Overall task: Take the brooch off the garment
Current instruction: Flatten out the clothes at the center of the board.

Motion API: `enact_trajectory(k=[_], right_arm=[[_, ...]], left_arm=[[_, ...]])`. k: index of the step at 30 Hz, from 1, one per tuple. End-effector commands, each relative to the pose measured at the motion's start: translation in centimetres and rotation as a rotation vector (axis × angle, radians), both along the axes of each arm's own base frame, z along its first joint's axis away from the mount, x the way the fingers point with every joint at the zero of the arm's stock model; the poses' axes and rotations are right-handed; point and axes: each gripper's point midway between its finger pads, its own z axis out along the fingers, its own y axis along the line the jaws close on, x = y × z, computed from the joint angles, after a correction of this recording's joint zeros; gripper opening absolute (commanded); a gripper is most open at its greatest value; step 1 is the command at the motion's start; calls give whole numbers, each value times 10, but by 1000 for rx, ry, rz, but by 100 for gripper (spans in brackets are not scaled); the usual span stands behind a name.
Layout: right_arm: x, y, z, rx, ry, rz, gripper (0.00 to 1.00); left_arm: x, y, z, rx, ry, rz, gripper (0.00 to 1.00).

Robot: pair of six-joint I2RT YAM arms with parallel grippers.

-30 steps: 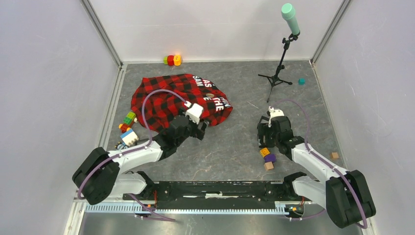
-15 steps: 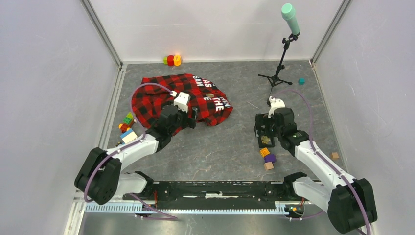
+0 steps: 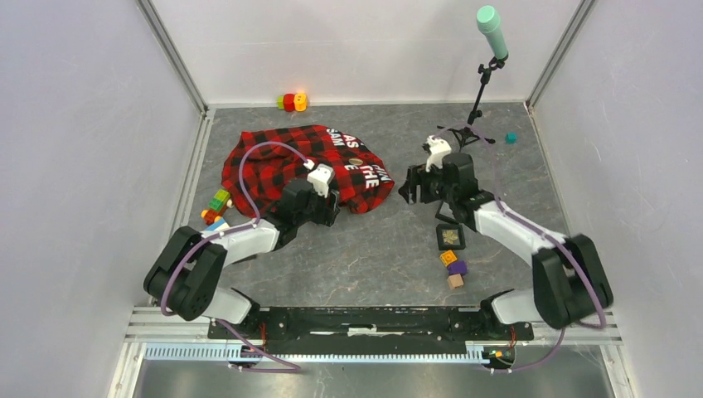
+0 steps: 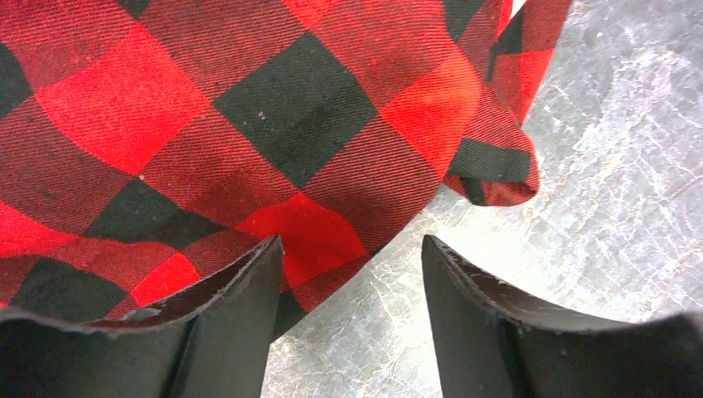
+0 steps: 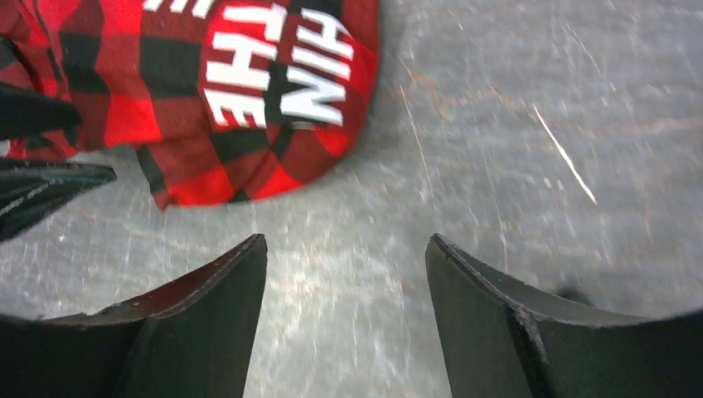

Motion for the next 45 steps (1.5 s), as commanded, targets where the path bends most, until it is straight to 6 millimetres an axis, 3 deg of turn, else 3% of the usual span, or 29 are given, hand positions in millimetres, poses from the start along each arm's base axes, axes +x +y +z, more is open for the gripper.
enact_trajectory(k=[1, 7, 11, 14, 16, 18, 19, 20, 22, 23, 26, 28, 34, 36, 38, 40, 45], right_arm=[[41, 36, 13, 26, -98, 76, 73], [59, 64, -2, 25, -158, 159, 67], [70, 79, -23, -2, -134, 188, 63], [75, 89, -30, 38, -133, 201, 56], [81, 95, -35, 52, -113, 197, 45], [92, 102, -32, 67, -118, 198, 29], [99, 101, -28, 58, -123, 179, 17], [107, 97, -20, 41, -136, 151, 7], [123, 90, 10, 23, -189, 110, 0], [131, 86, 28, 13, -219, 86, 0], [150, 73, 93, -8, -326, 35, 0], [158, 66, 145, -12, -410, 13, 0], [147, 53, 287, 33, -635, -12, 0], [136, 50, 325, 54, -691, -8, 0], [123, 49, 348, 66, -724, 12, 0], [111, 49, 359, 68, -740, 45, 0], [79, 52, 361, 67, -726, 147, 0]], left_arm=[[16, -3, 17, -21, -46, 35, 59], [25, 7, 17, 28, -75, 83, 35], [32, 12, 27, 55, -82, 117, 3], [38, 17, 47, 64, -97, 158, 2], [43, 21, 63, 68, -121, 187, 2], [48, 27, 83, 83, -151, 224, 2], [53, 30, 96, 93, -173, 239, 2], [58, 36, 111, 109, -198, 270, 2], [69, 49, 141, 148, -237, 313, 2], [74, 57, 154, 180, -240, 319, 2], [92, 78, 215, 241, -298, 370, 2], [95, 92, 256, 278, -352, 404, 2], [79, 125, 385, 301, -551, 469, 2], [68, 132, 413, 317, -587, 468, 2], [55, 138, 435, 316, -617, 471, 2], [43, 143, 445, 311, -632, 464, 2], [14, 154, 447, 305, -650, 459, 2]])
